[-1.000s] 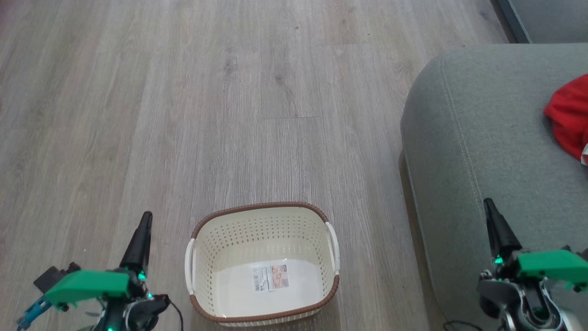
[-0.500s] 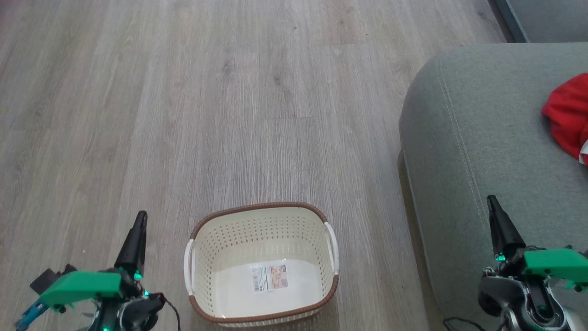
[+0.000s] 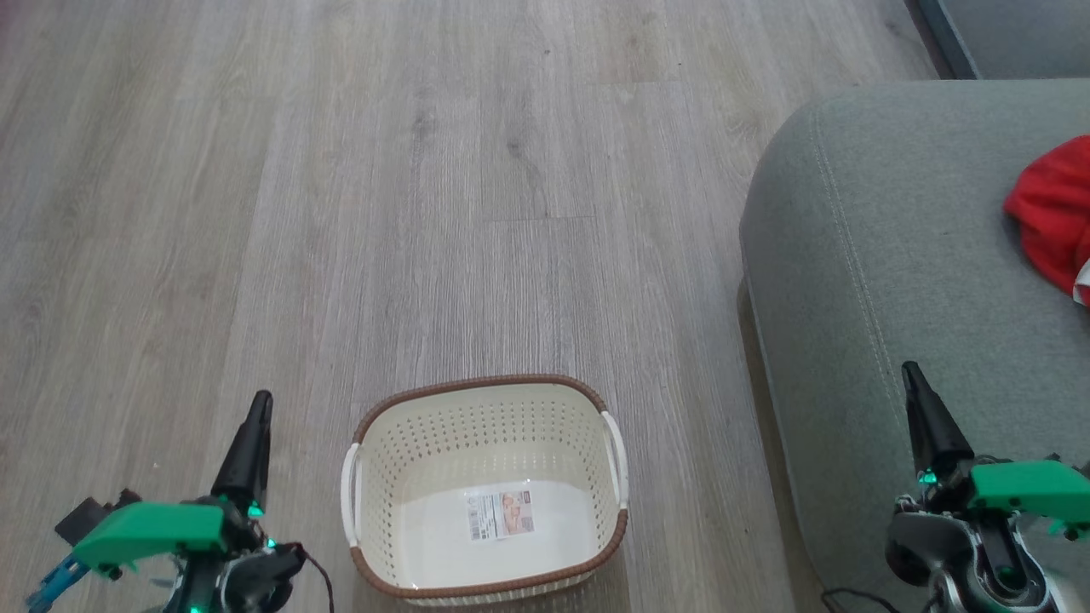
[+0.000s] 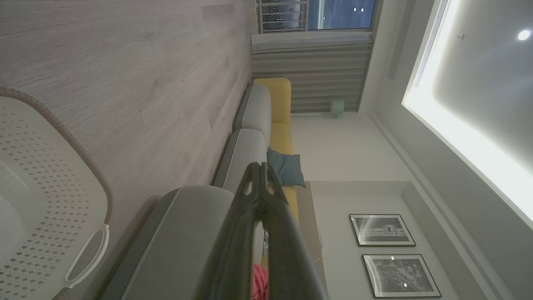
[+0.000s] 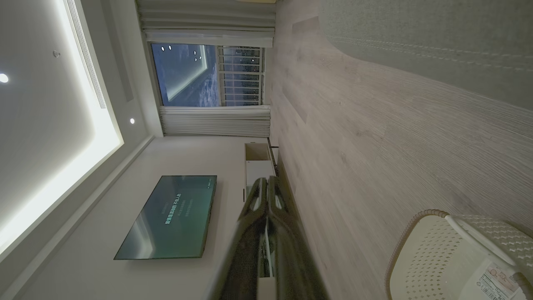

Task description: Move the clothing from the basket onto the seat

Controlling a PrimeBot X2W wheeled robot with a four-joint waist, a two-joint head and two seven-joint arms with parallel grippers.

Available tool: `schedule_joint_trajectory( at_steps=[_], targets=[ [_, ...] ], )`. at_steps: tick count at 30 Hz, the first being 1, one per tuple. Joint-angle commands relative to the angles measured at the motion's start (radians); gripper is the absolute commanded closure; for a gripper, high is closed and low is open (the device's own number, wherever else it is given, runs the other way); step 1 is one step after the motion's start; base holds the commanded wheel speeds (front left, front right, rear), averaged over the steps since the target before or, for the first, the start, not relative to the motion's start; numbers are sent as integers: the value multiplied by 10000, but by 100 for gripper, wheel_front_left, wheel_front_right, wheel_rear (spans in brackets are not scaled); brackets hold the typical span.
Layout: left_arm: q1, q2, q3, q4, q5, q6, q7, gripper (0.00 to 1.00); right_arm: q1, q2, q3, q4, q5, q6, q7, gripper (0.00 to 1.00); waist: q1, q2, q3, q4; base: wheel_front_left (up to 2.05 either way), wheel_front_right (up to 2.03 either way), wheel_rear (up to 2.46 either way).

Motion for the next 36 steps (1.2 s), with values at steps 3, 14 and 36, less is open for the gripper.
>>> schedule_joint_trajectory(
  at_steps=[3,14,36],
  targets=[
    [-585,64,427,-292,37,-94,60,100,-497,48,180,-314,-16,0,66,100,0,0,0,1,0,0,0],
    [-588,38,464,-290,67,-94,89,100,-498,60,163,-313,-30,0,79,100,0,0,0,1,0,0,0],
    [-594,-10,532,-287,124,-94,144,100,-501,81,132,-311,-56,0,104,100,0,0,0,1,0,0,0]
  ],
)
